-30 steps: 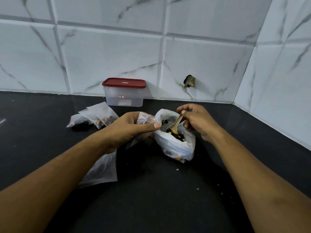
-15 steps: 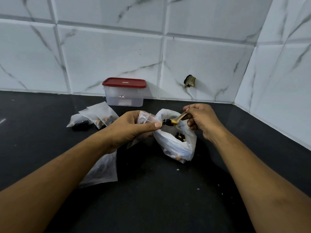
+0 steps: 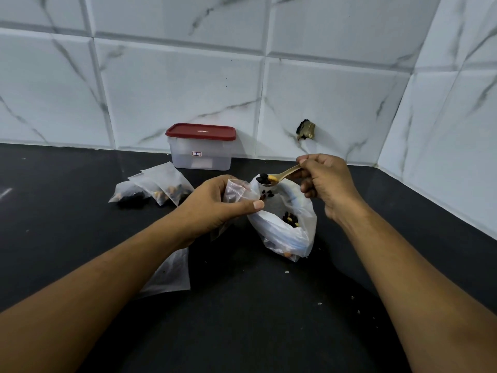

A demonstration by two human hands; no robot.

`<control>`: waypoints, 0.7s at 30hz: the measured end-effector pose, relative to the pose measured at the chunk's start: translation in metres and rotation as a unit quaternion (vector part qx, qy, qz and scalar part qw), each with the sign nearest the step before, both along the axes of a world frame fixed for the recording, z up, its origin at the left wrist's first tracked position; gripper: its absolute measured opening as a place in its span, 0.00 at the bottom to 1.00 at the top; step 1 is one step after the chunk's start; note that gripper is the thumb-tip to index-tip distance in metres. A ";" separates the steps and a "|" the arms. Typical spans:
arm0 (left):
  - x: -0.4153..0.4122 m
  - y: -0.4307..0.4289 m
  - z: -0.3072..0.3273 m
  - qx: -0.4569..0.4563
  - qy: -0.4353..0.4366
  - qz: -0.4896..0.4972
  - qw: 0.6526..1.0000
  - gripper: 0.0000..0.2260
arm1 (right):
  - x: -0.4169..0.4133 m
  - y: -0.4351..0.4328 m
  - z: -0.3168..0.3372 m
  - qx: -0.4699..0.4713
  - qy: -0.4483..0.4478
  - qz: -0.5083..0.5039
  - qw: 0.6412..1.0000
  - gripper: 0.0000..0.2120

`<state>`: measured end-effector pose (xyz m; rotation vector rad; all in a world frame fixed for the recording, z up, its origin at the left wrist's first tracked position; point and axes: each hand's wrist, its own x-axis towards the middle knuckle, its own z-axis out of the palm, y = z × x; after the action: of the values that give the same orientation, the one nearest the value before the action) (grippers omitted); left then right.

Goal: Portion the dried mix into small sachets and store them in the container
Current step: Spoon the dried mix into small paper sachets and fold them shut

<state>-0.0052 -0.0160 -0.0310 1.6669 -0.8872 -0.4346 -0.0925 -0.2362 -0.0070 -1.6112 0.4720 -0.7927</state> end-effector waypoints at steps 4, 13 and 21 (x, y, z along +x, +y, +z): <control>0.000 -0.001 -0.002 0.016 -0.020 -0.002 1.000 0.20 | 0.002 0.014 -0.001 -0.020 0.001 0.033 0.999 0.06; 0.004 -0.003 -0.005 0.027 -0.029 0.004 0.999 0.21 | 0.002 0.040 -0.002 -0.174 -0.011 0.099 0.980 0.05; 0.008 -0.002 -0.007 0.029 -0.020 0.002 0.999 0.21 | -0.005 0.054 0.007 -0.178 -0.054 0.212 0.959 0.12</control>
<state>0.0026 -0.0181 -0.0376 1.7346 -0.9069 -0.4291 -0.0972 -0.1820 0.0004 -1.9016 -0.1079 -0.6530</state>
